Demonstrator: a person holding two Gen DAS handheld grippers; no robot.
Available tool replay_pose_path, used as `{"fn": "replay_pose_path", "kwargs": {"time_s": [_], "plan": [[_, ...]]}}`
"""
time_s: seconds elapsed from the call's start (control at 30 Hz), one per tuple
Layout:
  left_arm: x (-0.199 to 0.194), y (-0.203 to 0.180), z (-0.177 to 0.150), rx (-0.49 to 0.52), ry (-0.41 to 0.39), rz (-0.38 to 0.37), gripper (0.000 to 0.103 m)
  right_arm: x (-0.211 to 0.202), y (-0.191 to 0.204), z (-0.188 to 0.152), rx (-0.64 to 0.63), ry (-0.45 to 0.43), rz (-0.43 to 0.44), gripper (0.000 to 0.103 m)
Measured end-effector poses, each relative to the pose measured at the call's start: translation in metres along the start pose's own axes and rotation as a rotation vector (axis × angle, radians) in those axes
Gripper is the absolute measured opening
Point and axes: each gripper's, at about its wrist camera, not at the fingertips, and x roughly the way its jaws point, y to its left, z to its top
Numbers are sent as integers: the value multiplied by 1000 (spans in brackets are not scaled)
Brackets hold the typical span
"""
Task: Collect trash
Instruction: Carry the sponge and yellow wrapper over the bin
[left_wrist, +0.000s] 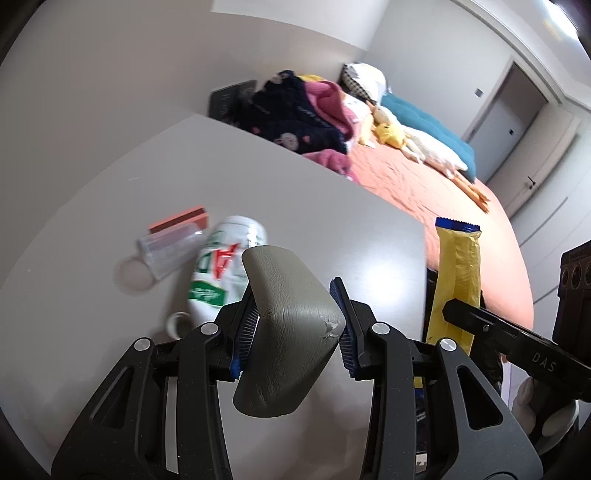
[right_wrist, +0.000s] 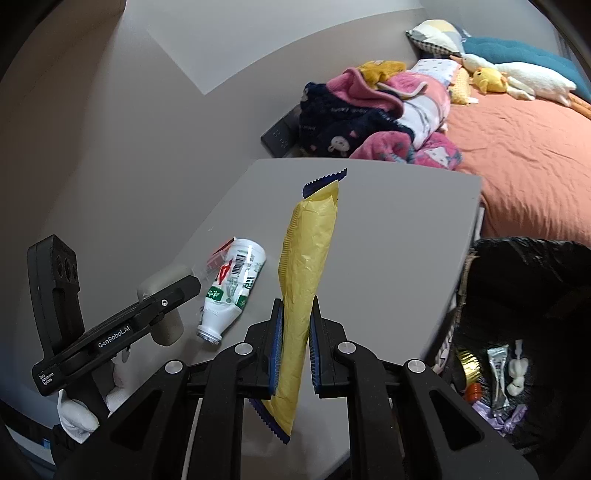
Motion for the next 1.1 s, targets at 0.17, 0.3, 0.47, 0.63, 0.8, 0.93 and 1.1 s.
{"fn": "replay_pose_path", "kwargs": {"time_s": [0.17, 0.3, 0.47, 0.63, 0.8, 0.93, 1.1], "plan": [[5, -23, -1, 37, 11, -30, 38, -21, -12, -6, 19, -29, -16, 14], [8, -43, -3, 70, 15, -56, 38, -36, -22, -10, 33, -53, -32, 14], [11, -66, -6, 106, 18, -83, 38, -57, -37, -19, 56, -81, -55, 14], [16, -87, -8, 141, 26, -111, 38, -74, -53, -25, 81, -104, -78, 14], [21, -109, -9, 178, 37, -139, 38, -89, -68, -28, 111, -131, -102, 14], [26, -127, -11, 208, 50, -162, 38, -101, -81, -32, 135, -152, -124, 14], [32, -147, -12, 243, 66, -192, 38, -113, -95, -35, 161, -172, -147, 14]]}}
